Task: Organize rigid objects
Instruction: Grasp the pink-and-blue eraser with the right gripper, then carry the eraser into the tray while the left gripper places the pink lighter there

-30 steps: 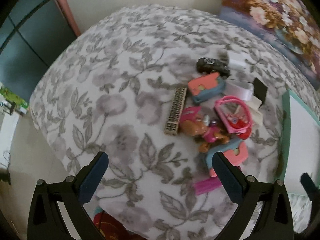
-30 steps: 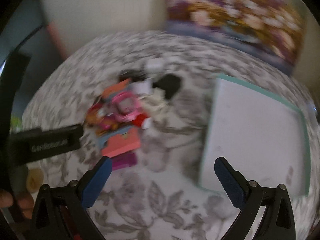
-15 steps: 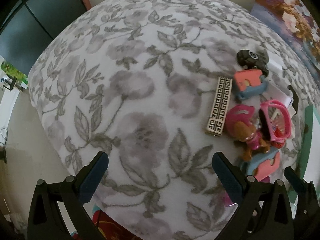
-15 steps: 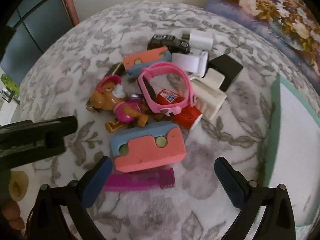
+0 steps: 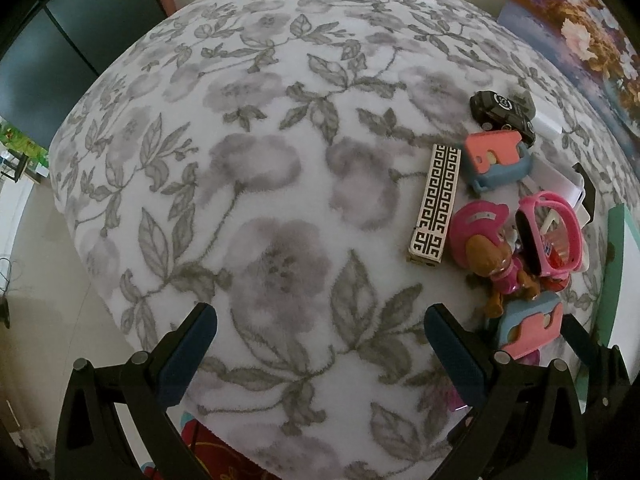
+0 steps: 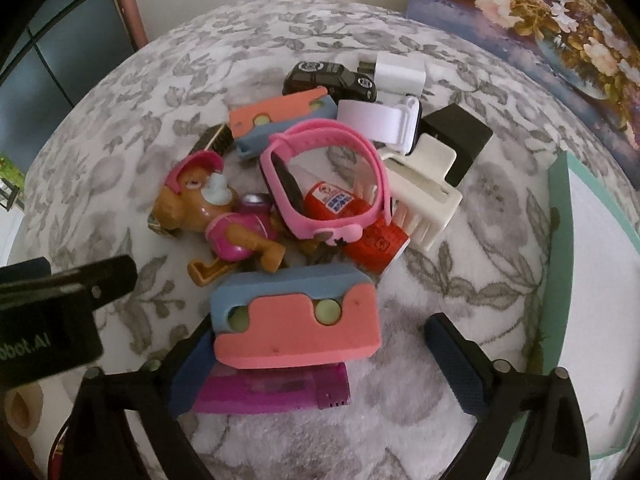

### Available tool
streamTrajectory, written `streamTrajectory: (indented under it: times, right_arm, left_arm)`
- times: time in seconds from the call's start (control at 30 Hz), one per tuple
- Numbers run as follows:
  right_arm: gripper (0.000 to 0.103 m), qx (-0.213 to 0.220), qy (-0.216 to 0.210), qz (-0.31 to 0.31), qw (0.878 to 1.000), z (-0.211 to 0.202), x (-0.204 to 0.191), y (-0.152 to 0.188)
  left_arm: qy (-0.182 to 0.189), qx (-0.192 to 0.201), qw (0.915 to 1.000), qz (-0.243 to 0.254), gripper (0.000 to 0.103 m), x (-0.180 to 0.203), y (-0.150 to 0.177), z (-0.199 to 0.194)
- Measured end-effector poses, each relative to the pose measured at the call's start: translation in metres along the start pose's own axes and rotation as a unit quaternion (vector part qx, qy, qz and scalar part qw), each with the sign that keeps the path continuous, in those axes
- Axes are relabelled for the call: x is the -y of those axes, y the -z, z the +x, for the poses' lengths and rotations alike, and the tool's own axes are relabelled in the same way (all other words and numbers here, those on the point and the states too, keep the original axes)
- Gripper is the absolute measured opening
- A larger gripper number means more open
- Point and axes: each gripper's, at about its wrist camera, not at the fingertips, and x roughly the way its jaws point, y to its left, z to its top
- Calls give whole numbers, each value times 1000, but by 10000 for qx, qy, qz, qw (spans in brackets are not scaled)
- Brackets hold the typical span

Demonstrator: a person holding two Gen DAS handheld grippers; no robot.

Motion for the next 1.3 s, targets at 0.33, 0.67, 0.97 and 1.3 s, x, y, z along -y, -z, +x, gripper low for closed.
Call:
streamTrajectory:
  times: [0.33, 0.67, 0.97, 1.3]
  right_arm:
    - [73, 113, -103, -197, 9997, -8, -8, -9]
    - [73, 369, -176, 207, 9989, -41, 25, 3]
    - [73, 552, 77, 646, 9964, -78, 62, 22]
    - [73, 553, 115, 1839, 9813, -104, 141, 50]
  left_arm:
    - [-69, -81, 9999, 10, 103, 1, 8, -5]
    - [124, -184, 9997, -139, 103, 4, 15, -9]
    - [279, -118, 9995, -1, 103, 28, 27, -26]
    - [722, -490, 9951, 461, 103, 82, 42, -18]
